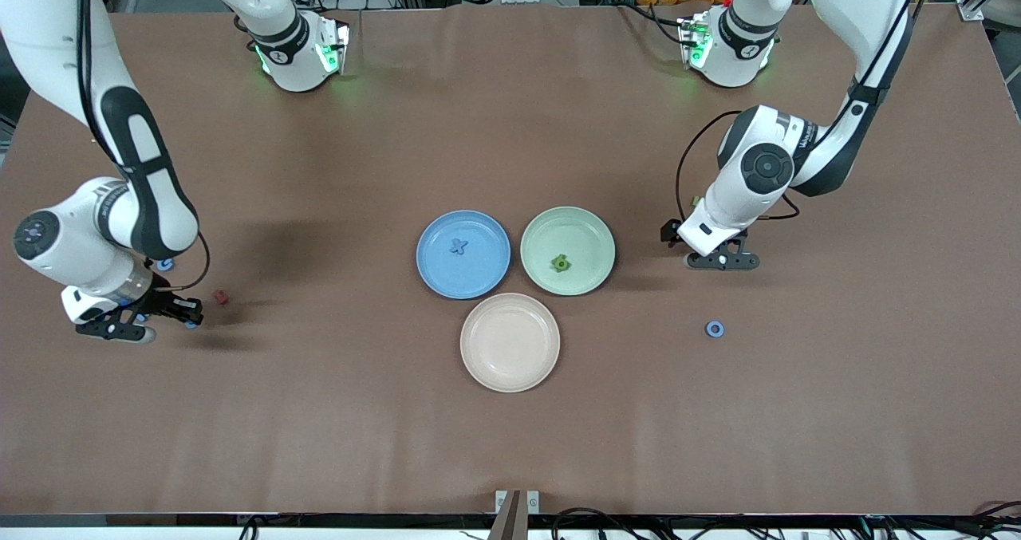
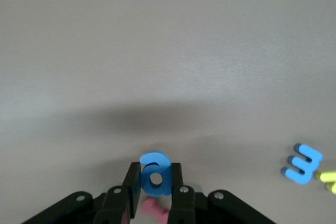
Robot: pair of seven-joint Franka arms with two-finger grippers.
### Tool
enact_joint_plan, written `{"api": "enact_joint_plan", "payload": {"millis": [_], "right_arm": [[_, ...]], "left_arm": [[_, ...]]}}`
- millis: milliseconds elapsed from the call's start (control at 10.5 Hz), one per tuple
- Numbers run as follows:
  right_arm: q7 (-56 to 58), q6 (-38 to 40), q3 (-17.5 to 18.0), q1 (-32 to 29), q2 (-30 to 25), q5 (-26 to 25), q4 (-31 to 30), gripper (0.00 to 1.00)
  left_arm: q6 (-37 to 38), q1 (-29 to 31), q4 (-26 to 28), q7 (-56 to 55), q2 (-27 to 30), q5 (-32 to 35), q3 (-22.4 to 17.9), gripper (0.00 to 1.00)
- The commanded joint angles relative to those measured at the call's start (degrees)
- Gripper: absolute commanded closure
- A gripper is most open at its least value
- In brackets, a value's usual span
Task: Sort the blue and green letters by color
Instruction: 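Carry the blue a to the blue plate while the left gripper reaches the B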
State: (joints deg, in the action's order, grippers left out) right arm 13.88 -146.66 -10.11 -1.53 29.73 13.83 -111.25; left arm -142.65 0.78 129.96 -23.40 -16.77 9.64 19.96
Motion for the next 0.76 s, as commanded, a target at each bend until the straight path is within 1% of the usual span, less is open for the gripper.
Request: {"api": "enact_joint_plan", "payload": {"millis": [0,95,190,284,379,474,664], "right_arm": [[-7.6,8.4,0.7,4.1,-8.1,1.2,-2.0,1.00],[-12.8,11.1,2.6,5.2,-10.0,1.2,-2.2,1.00],[-18.0,13.0,5.3,5.9,-11.3,1.1,-2.2,1.00],[-23.3,13.6,7.1,8.2,-12.0,1.1,-2.2,1.00],[-27.9,13.2,7.1,13.0,-12.0,1.1,-2.3,1.00],[-33.3,12.6,7.1,16.6,-11.6,1.0,-2.2,1.00],[-41.1,12.4,6.9,23.9,-11.5,0.8,-2.1,1.00]], "left_arm": [[-2.5,0.3,4.1,2.2,2.4,1.3,0.7,0.00],[-3.6,0.3,4.9,2.8,2.1,1.3,0.6,0.00],[-5.9,0.3,6.5,3.2,1.9,1.7,0.5,0.00],[-8.3,0.4,7.6,3.7,1.3,2.3,0.4,0.02],[-9.7,2.3,8.2,4.0,0.8,3.7,0.5,0.04],[-11.2,3.3,8.5,4.0,-0.1,6.8,0.6,0.09],[-12.6,4.9,9.0,4.0,-1.0,9.7,0.6,0.10]]}}
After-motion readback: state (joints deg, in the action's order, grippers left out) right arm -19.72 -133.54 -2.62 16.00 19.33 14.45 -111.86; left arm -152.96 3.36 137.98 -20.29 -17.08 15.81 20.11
